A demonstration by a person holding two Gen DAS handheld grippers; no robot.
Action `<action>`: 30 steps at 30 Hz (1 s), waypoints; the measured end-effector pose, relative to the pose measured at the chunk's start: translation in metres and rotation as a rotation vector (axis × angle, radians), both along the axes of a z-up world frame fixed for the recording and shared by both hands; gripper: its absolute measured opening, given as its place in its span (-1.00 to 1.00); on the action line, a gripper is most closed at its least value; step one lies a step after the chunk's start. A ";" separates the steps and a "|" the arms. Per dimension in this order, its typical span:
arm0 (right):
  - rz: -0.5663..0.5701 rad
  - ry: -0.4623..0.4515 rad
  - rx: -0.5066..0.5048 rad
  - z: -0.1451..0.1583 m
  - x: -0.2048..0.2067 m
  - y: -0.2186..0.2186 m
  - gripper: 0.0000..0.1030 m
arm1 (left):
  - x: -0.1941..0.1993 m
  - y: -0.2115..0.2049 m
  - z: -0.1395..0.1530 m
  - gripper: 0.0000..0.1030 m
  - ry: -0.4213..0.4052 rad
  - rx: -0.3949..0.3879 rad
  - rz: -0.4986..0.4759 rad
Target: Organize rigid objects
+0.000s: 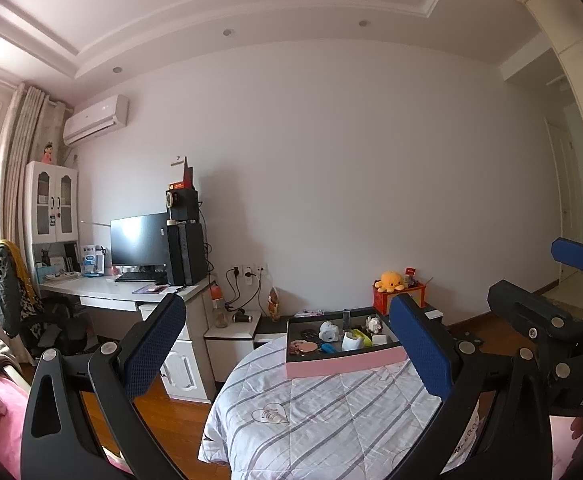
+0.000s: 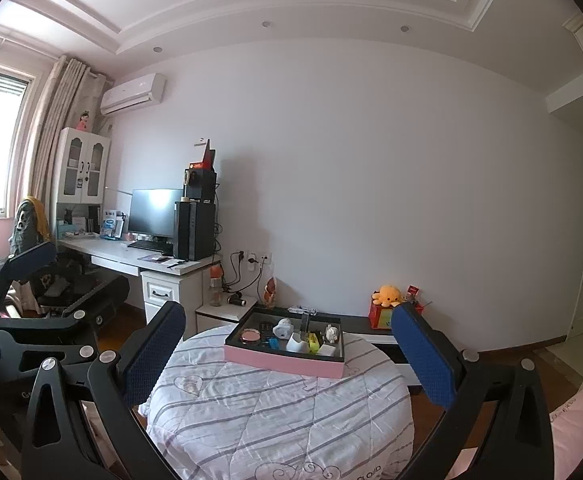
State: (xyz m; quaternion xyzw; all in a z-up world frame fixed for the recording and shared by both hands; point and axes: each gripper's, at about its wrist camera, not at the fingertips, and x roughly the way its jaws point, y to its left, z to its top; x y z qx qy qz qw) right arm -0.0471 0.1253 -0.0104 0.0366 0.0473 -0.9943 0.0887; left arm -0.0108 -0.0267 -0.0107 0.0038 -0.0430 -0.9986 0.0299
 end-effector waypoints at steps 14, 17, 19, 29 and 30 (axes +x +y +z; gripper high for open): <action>-0.034 -0.004 -0.002 -0.001 0.001 0.007 1.00 | -0.002 0.005 0.001 1.00 -0.004 -0.001 -0.005; -0.037 -0.005 -0.004 -0.001 0.001 0.008 1.00 | -0.003 0.006 0.001 1.00 -0.001 -0.002 -0.005; -0.038 -0.006 -0.004 -0.001 0.000 0.008 1.00 | -0.003 0.007 0.000 1.00 -0.003 0.001 -0.005; -0.048 -0.010 -0.003 -0.002 -0.001 0.010 1.00 | -0.004 0.007 -0.001 1.00 -0.010 -0.003 -0.009; -0.051 -0.010 -0.001 -0.001 -0.001 0.009 1.00 | -0.005 0.007 -0.002 1.00 -0.012 -0.002 -0.010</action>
